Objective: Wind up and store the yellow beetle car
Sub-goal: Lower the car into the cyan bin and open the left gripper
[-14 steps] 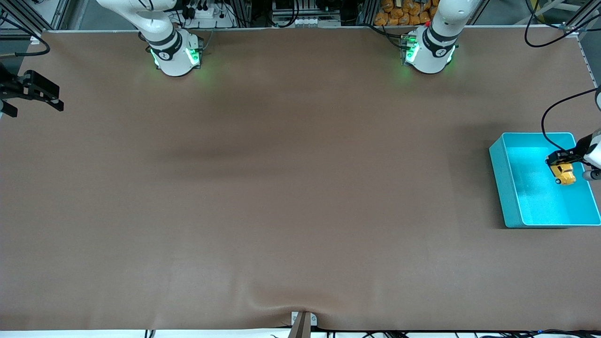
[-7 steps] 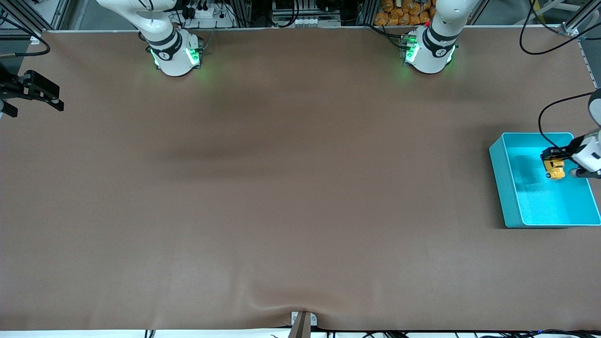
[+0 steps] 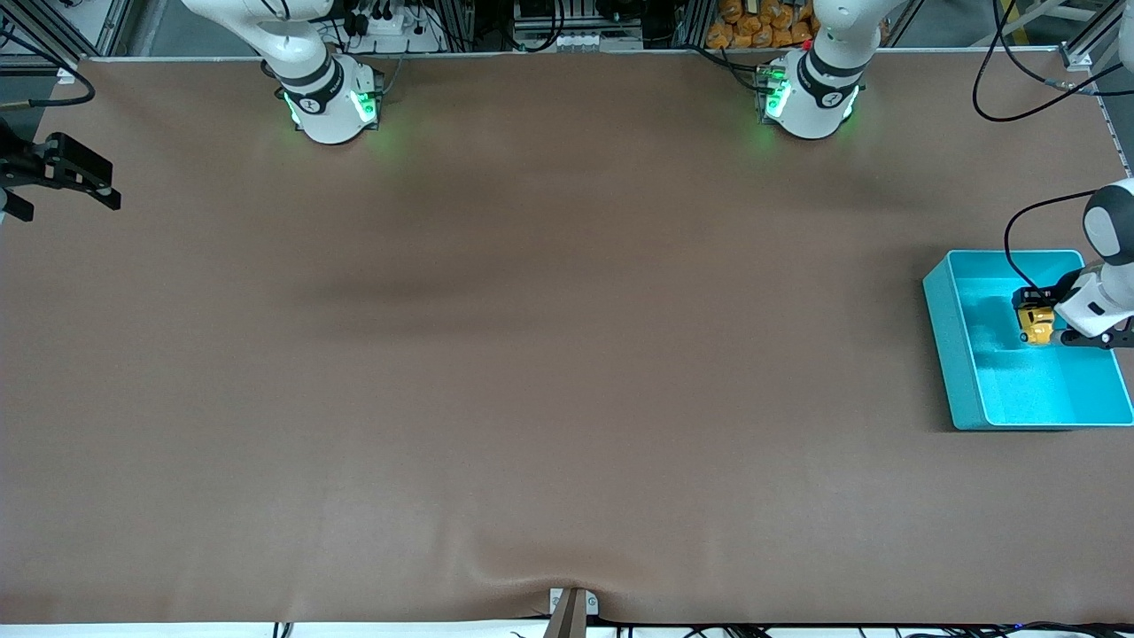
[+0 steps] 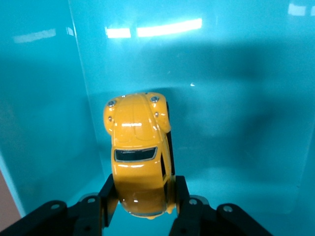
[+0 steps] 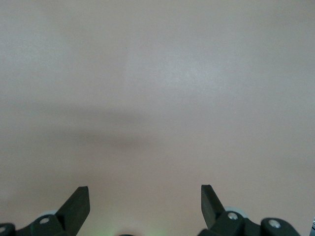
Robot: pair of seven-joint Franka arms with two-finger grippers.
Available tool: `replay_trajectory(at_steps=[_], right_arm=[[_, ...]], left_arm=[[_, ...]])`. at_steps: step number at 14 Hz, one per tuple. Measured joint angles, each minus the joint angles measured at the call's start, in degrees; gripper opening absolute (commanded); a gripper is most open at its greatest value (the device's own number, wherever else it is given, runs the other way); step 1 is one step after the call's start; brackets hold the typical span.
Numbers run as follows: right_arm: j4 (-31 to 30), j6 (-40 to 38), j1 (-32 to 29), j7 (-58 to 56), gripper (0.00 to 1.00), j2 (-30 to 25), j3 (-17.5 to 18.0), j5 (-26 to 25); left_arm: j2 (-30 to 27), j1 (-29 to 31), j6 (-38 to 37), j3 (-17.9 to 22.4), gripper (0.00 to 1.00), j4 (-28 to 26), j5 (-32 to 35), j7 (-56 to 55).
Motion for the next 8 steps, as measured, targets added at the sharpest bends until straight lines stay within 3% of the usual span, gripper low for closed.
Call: replay_trajectory(at_steps=[8], right_arm=[[0.0, 0.0, 0.0, 0.0, 1.0, 0.0, 0.0, 0.0]], left_arm=[[1.8, -2.0, 1.6, 1.4, 0.05, 0.0, 1.7, 0.0]])
